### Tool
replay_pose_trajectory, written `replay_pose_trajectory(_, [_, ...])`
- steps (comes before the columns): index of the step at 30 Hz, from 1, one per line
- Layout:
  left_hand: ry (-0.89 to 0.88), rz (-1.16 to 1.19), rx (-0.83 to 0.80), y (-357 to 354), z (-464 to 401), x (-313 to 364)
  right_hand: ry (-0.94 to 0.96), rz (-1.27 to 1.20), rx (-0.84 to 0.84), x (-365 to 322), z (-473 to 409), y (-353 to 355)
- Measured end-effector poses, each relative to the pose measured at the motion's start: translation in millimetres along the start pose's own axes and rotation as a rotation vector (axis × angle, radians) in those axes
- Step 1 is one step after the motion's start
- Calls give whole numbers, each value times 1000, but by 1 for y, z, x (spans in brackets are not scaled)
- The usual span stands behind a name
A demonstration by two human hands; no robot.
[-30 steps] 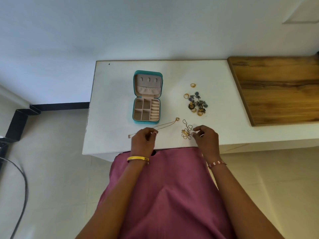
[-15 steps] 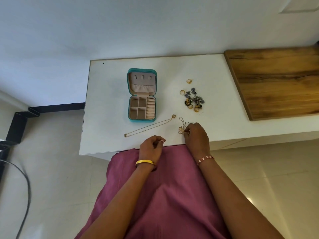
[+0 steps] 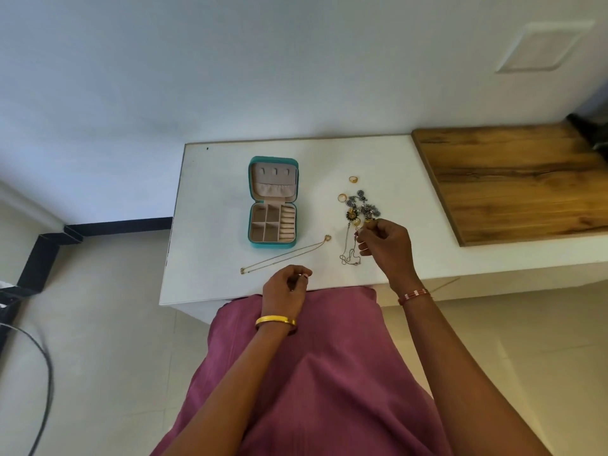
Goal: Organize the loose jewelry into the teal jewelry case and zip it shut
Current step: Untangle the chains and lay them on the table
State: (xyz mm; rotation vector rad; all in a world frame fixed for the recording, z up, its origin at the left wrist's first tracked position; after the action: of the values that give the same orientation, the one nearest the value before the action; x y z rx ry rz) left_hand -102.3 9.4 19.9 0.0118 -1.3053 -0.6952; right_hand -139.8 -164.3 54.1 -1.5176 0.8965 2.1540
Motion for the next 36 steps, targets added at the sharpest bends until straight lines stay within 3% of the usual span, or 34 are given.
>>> replay_pose_trajectory(4, [-143, 11, 88, 8, 4, 30, 97, 31, -151, -36, 11, 8])
replay_pose_trajectory(7, [-279, 26, 149, 18, 6, 61, 191, 215, -286, -57, 21, 9])
replay_pose_trajectory(11, [-413, -71, 107, 33, 13, 96, 336, 455, -339, -80, 34, 7])
replay_pose_trajectory(15, [-443, -193, 54, 46, 21, 113, 394, 526, -365, -98, 46, 4])
replay_pose_trajectory(19, [-401, -124, 127, 57, 28, 119, 361, 322, -403, -104, 58, 2])
replay_pose_trajectory(24, [-302, 224, 115, 70, 34, 125, 84, -131, -623, -80, 65, -3])
replay_pose_trajectory(32, [-63, 679, 118, 95, 35, 115, -75, -457, -790, -57, 74, -15])
replay_pose_trajectory(36, [54, 890, 164, 106, 30, 106, -66, -426, -777, -56, 75, -17])
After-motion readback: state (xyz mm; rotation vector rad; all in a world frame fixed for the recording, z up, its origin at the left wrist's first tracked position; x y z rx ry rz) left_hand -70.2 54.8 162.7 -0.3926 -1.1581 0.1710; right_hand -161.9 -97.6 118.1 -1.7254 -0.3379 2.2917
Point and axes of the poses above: each hand's wrist, its own z-axis away from the middle knuckle, its own y-axis out of the back of the hand, x = y × z, the point moved 1 cm from there along -z, towards the middle knuckle, and after that the axes turned 2 degrees about -x, right-handed, at the moved point
